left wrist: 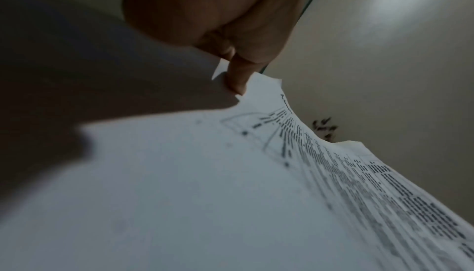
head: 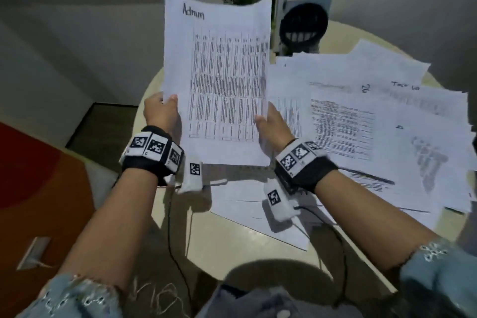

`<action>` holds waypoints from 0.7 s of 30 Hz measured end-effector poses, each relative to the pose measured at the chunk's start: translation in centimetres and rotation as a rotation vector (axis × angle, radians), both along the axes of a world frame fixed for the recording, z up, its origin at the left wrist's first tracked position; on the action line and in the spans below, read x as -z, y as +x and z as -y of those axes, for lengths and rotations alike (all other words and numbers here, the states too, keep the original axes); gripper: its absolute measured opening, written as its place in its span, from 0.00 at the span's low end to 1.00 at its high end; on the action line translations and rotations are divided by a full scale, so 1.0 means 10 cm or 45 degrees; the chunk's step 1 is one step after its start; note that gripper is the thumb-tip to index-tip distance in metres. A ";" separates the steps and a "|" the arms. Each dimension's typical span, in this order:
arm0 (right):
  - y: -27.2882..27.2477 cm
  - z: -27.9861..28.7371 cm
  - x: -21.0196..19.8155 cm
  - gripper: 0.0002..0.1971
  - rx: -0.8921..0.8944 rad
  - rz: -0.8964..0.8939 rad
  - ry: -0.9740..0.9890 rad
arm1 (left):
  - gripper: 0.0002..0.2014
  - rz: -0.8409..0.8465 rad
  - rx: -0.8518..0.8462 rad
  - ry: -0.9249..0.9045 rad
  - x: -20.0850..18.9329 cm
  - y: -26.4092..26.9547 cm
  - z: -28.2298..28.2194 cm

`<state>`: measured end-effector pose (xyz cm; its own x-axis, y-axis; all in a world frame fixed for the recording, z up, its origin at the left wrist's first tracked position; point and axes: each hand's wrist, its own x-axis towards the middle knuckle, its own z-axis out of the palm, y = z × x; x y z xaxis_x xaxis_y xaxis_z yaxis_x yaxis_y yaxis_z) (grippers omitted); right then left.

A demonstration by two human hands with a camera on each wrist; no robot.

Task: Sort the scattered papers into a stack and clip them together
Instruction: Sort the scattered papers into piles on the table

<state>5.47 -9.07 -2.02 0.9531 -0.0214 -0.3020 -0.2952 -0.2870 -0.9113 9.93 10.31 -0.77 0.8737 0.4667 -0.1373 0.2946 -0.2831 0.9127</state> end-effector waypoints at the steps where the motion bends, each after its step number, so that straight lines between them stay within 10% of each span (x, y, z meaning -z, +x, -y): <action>1: -0.01 -0.12 0.08 0.25 -0.047 -0.041 -0.024 | 0.14 -0.073 -0.017 0.052 0.10 0.04 -0.16; 11: -0.05 -0.75 0.67 0.14 -0.359 -0.214 -0.638 | 0.18 -0.662 0.046 0.504 0.77 -0.07 -0.81; 17: -0.16 -0.95 0.83 0.37 -0.326 -0.273 -0.818 | 0.36 -0.806 0.123 0.493 0.97 -0.08 -0.60; 21: -0.04 -0.72 0.80 0.31 -0.325 -0.286 -0.696 | 0.40 -0.784 0.070 0.516 0.96 -0.03 -0.55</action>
<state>5.03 -1.85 -10.04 0.8634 -0.0097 -0.5044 -0.3228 -0.7789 -0.5377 9.67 15.79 -10.38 0.7178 0.5425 -0.4364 0.6952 -0.5921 0.4075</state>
